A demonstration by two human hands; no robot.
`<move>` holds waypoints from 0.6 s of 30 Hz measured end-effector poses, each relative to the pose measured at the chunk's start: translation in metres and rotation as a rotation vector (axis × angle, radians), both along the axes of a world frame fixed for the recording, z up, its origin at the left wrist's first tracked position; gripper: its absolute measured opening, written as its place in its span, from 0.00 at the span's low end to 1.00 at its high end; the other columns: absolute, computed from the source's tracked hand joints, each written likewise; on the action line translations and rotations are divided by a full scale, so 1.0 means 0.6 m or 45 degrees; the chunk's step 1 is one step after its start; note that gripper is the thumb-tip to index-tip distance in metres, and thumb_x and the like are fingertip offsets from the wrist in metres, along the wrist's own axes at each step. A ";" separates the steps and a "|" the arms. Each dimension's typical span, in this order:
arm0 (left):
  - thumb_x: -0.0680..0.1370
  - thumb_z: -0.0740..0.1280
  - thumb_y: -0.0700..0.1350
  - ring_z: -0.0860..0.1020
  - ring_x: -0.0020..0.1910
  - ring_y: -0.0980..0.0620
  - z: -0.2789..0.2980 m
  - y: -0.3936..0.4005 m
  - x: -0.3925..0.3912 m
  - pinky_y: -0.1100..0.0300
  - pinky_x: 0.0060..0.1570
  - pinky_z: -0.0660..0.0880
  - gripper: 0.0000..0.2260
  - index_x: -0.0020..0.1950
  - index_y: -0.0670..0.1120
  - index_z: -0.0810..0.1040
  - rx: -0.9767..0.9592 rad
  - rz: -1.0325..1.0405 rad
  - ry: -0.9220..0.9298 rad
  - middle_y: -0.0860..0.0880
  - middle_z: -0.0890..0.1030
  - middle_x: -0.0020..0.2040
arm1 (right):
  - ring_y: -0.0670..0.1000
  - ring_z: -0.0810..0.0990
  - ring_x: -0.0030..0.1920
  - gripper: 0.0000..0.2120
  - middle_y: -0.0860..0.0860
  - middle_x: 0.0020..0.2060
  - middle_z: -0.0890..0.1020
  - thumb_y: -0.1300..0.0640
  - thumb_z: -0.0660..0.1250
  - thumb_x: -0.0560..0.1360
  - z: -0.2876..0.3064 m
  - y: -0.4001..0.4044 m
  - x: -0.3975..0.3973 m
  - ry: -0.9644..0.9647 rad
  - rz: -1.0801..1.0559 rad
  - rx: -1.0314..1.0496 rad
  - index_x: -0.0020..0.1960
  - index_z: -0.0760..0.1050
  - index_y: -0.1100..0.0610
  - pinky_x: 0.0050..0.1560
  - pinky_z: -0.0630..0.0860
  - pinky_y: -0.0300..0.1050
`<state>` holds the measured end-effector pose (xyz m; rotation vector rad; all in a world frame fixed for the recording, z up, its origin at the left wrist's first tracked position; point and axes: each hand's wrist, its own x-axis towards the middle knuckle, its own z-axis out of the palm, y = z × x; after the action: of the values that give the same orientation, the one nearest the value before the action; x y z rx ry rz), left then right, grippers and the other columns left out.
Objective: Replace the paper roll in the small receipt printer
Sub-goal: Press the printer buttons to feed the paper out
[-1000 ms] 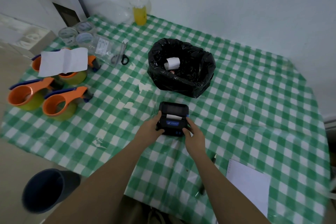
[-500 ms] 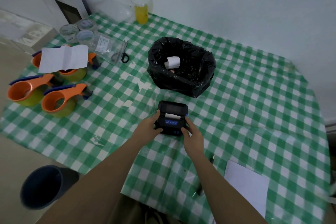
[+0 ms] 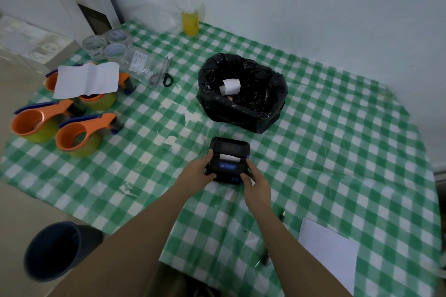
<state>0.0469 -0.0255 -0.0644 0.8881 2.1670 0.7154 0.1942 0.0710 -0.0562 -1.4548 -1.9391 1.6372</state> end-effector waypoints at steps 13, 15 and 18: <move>0.75 0.68 0.41 0.77 0.54 0.44 0.001 0.001 -0.001 0.49 0.58 0.74 0.35 0.76 0.45 0.52 0.002 -0.027 0.018 0.35 0.77 0.61 | 0.53 0.72 0.68 0.22 0.54 0.69 0.73 0.61 0.60 0.79 -0.005 0.002 0.001 -0.048 0.065 0.086 0.72 0.64 0.52 0.67 0.70 0.49; 0.74 0.68 0.41 0.73 0.49 0.50 -0.001 0.001 -0.003 0.48 0.57 0.75 0.35 0.76 0.45 0.52 0.013 -0.028 0.023 0.34 0.77 0.60 | 0.53 0.72 0.68 0.22 0.54 0.69 0.73 0.61 0.60 0.79 -0.005 0.003 0.000 -0.050 0.061 0.075 0.72 0.64 0.52 0.67 0.71 0.50; 0.75 0.68 0.41 0.72 0.50 0.51 0.000 0.000 -0.004 0.48 0.58 0.75 0.35 0.76 0.46 0.52 0.007 -0.026 0.018 0.35 0.77 0.61 | 0.53 0.72 0.68 0.22 0.55 0.69 0.73 0.61 0.61 0.79 -0.004 0.003 0.001 -0.039 0.048 0.068 0.72 0.64 0.51 0.68 0.71 0.52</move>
<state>0.0448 -0.0254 -0.0647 0.9198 2.1664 0.7075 0.1948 0.0727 -0.0585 -1.4405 -2.0221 1.5749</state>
